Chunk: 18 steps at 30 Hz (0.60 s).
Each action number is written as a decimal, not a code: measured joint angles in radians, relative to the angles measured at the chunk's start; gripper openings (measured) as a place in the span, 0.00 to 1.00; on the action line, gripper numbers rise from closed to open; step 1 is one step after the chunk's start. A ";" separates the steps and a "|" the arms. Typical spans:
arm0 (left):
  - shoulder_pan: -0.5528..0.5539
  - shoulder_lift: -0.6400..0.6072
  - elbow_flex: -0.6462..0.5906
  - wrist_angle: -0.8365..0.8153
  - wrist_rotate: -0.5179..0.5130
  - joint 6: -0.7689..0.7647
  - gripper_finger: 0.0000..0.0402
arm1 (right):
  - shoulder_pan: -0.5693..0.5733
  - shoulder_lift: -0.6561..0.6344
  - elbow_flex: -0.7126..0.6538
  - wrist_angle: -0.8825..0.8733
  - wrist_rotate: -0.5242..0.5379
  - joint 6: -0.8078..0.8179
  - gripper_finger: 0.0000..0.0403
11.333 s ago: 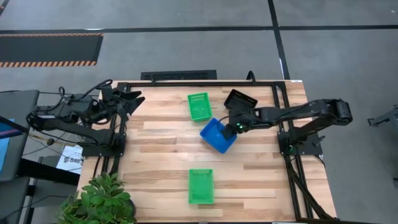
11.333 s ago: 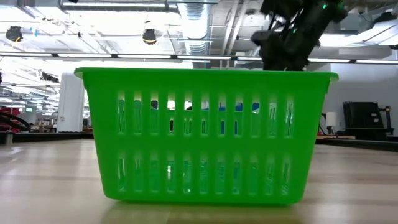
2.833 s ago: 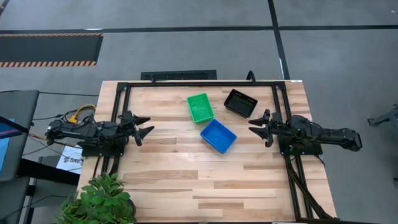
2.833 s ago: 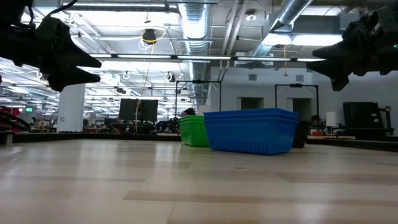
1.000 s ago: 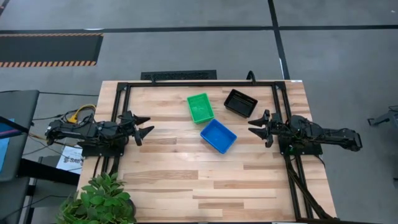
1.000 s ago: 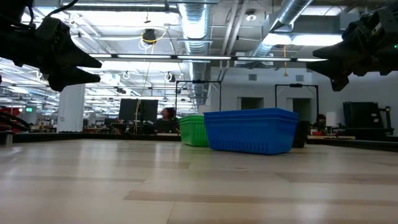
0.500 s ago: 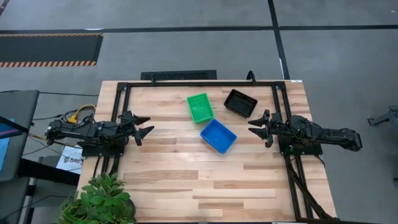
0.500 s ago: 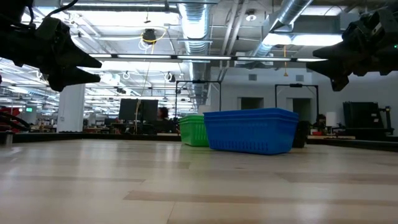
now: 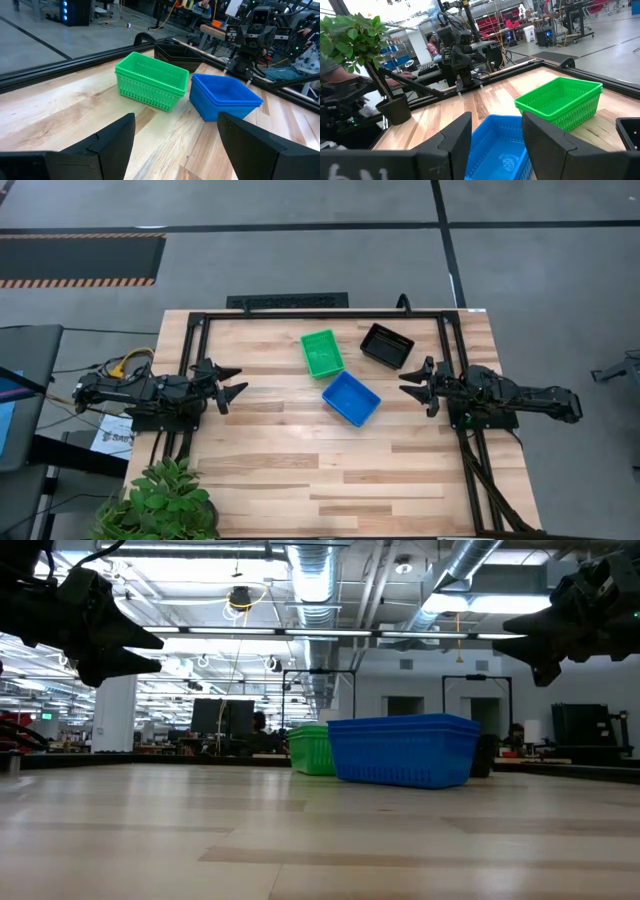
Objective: Stack baskets by color
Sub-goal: Return to Home Position
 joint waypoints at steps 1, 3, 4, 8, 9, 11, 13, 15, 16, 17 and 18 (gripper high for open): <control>0.000 0.000 0.000 0.000 0.000 0.000 0.67 | 0.000 0.000 0.000 0.000 0.000 0.000 0.48; 0.000 0.000 0.000 0.000 0.000 0.000 0.67 | 0.000 0.000 0.000 0.000 0.000 0.000 0.48; 0.000 0.000 0.000 0.000 0.000 0.000 0.67 | 0.000 0.000 0.000 0.000 0.000 0.000 0.49; 0.000 0.000 0.000 0.000 0.000 0.000 0.67 | 0.000 0.000 0.000 0.000 0.000 0.000 0.49; 0.000 0.000 0.000 0.000 0.000 0.000 0.67 | 0.000 0.000 0.000 0.000 0.000 0.000 0.49; 0.000 0.000 0.000 0.000 0.000 0.000 0.67 | 0.000 0.000 0.000 0.000 0.000 0.000 0.49; 0.000 0.000 0.000 0.000 0.000 0.000 0.67 | 0.000 0.000 0.000 0.000 0.000 0.000 0.48; 0.000 0.000 0.000 0.000 0.000 0.000 0.67 | 0.000 0.000 0.000 0.000 0.000 0.000 0.48; 0.000 0.000 0.000 0.000 0.000 0.000 0.67 | 0.000 0.000 0.000 0.000 0.000 0.000 0.48; 0.000 0.000 0.000 0.000 0.000 0.000 0.67 | 0.000 0.000 0.000 0.000 0.000 0.000 0.48; 0.000 0.000 0.000 0.000 0.000 0.000 0.67 | 0.000 0.000 0.000 0.000 0.000 0.000 0.48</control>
